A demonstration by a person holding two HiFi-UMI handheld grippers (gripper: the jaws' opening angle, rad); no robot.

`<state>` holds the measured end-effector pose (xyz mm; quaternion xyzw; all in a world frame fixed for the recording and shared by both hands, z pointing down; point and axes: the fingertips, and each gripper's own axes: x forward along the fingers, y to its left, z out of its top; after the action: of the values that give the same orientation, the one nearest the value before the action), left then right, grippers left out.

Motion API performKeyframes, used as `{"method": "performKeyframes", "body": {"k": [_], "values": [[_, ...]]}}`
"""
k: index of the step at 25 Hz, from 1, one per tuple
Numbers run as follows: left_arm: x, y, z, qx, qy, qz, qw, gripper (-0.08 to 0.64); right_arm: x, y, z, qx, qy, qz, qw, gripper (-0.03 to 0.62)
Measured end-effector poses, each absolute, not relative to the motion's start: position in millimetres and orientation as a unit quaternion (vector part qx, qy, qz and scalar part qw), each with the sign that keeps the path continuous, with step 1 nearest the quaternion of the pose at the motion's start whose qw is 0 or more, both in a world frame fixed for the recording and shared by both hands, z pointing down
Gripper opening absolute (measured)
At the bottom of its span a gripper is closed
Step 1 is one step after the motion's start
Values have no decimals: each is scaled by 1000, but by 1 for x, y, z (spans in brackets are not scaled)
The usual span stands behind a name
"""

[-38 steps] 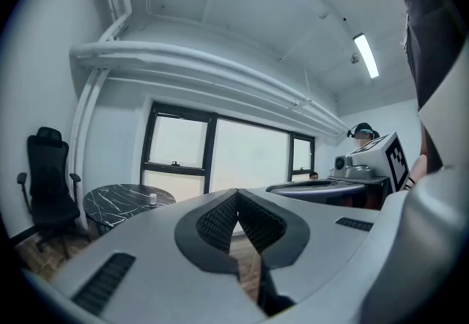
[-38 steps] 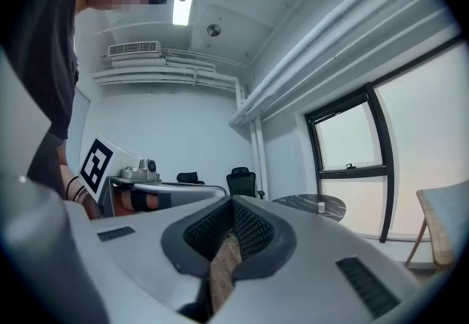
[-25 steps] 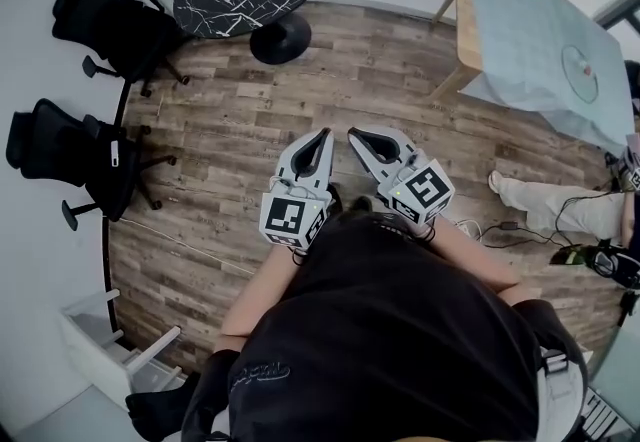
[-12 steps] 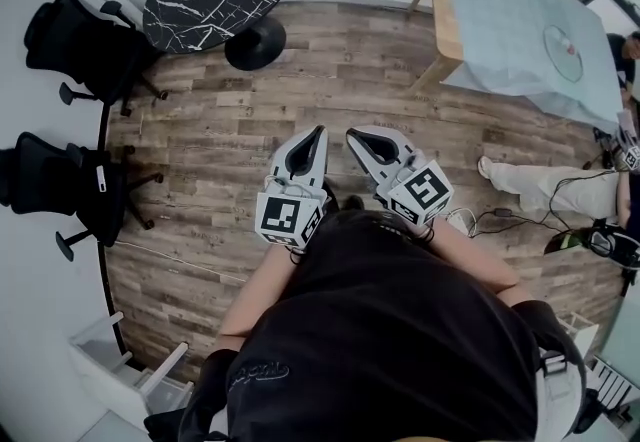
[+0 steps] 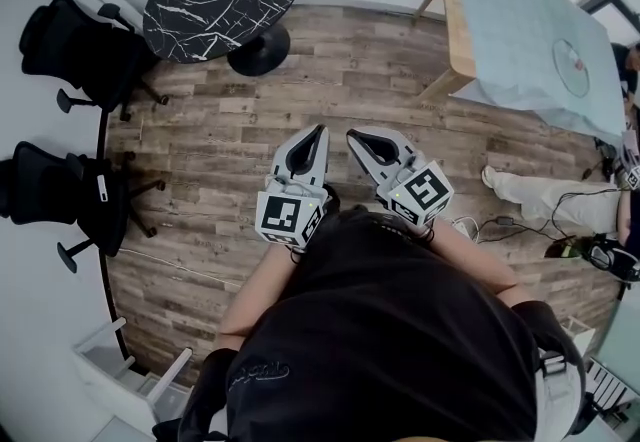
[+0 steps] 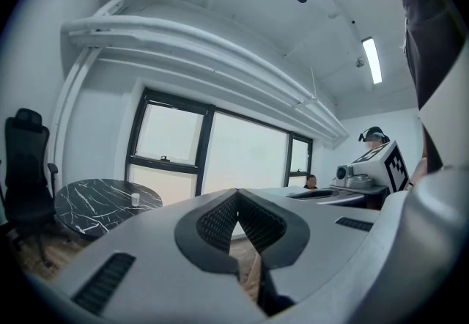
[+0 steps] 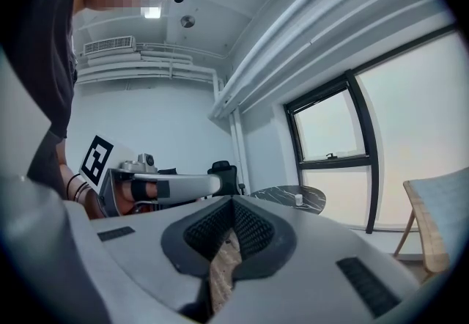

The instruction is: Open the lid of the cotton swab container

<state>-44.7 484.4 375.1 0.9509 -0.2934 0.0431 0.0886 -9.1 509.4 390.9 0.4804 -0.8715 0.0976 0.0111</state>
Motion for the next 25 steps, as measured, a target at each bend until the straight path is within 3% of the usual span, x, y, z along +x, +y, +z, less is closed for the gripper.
{"method": "performKeyframes", "body": {"k": [14, 25], "values": [[-96, 333, 343, 956, -284, 30, 66, 12, -64, 358, 360, 485, -872, 68, 10, 23], [-132, 283, 347, 958, -277, 28, 69, 12, -102, 305, 359, 482, -874, 65, 12, 22]]}}
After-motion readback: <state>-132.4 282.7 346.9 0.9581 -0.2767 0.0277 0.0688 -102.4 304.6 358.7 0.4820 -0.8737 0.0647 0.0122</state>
